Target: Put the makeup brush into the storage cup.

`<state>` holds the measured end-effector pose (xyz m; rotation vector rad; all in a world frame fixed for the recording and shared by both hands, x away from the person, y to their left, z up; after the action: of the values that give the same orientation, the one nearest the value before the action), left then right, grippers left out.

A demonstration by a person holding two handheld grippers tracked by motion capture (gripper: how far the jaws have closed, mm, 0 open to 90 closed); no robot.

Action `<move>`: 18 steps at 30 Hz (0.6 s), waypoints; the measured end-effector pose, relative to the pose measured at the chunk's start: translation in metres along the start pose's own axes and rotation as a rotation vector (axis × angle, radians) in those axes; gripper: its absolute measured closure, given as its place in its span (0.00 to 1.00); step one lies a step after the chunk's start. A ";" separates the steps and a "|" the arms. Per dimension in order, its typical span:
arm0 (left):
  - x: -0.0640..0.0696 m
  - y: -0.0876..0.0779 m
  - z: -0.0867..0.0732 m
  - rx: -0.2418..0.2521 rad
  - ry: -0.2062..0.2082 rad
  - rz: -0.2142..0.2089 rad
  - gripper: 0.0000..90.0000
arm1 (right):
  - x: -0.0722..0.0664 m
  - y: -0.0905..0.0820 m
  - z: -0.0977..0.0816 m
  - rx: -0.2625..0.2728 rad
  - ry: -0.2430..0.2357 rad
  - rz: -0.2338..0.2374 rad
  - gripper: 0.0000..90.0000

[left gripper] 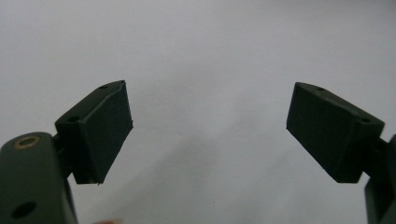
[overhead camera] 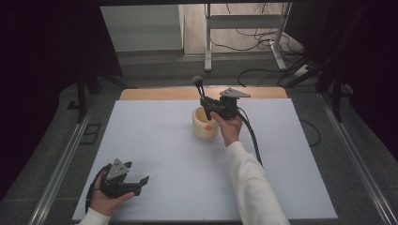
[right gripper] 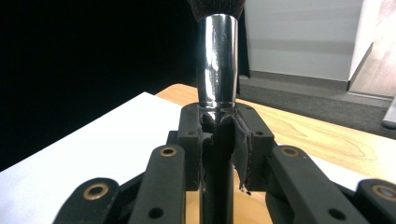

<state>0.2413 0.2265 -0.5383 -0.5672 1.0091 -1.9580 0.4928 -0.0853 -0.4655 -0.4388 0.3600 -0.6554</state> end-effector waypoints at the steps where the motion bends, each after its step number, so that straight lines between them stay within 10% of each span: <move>1: 0.000 0.000 0.000 0.000 -0.001 0.000 0.17 | 0.000 0.001 -0.001 -0.001 -0.001 0.002 0.82; 18: -0.001 0.000 -0.001 0.002 -0.005 0.002 0.17 | 0.002 0.000 -0.010 0.021 -0.010 -0.002 0.80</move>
<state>0.2414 0.2279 -0.5385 -0.5700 1.0039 -1.9548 0.4894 -0.0894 -0.4742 -0.4223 0.3426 -0.6586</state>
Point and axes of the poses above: each handheld gripper's, and its own axes: y roughly forward along the jaws, z roughly out of its top, x roughly to its right, the point moved 3 cm from there along y, roughly forward along the jaws, and after that the axes turned 14 degrees about -x, right-handed, at the moved point
